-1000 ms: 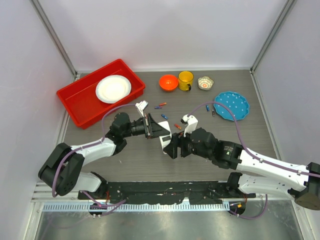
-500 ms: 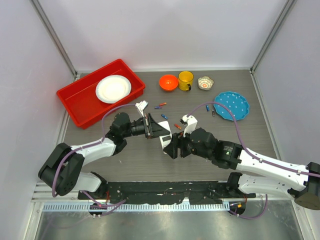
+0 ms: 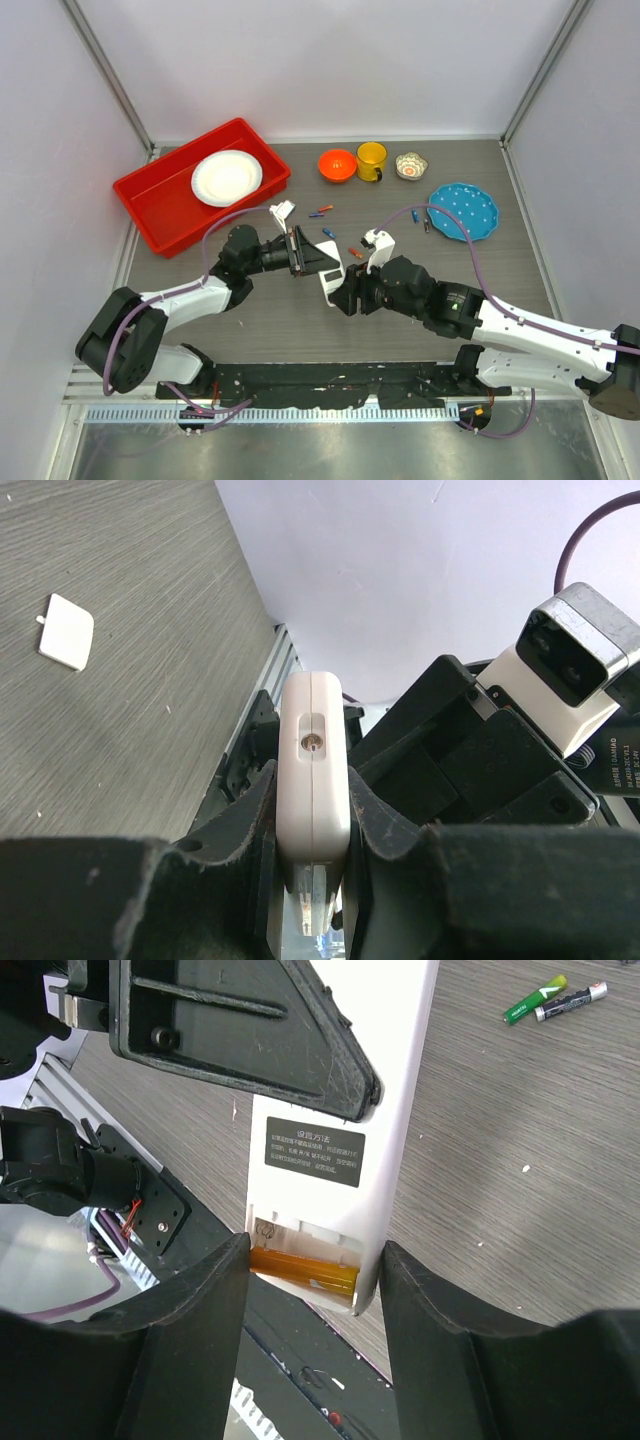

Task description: Load the batteries into the remote control

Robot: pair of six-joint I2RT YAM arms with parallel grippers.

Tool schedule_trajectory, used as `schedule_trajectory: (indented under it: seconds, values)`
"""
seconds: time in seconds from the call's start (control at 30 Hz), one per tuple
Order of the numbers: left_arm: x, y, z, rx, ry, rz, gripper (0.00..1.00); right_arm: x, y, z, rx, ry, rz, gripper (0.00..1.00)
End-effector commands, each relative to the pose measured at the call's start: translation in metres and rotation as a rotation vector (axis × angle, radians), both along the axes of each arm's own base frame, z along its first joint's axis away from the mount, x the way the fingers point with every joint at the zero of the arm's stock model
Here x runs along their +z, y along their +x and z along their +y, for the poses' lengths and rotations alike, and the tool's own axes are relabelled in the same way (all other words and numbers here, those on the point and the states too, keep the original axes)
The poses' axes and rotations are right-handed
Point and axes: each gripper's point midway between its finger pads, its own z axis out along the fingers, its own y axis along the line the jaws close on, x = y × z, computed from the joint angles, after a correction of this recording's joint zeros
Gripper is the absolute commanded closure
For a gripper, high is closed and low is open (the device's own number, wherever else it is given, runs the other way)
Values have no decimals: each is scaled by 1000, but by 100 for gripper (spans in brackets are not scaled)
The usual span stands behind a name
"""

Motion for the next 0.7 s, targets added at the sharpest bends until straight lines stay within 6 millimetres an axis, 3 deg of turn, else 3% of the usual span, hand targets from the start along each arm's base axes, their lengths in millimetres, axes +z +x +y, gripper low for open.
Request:
schedule_trajectory:
  seconds: [0.0,0.37,0.6,0.67]
  values:
    - [39,-3,-1,-23,-79,-100,100,-5,4,-6,-22,-17,-8,50]
    - [40,-2,-1,-17,-79,-100,100,-16,8,-11,-47,-65,-10,74]
    - [37,-1,-2,-20,-71,-95,100,-9,10,-11,-51,-48,-22,66]
    - [34,-1,-2,-18,-65,-91,100,-1,10,-8,-46,-20,-33,58]
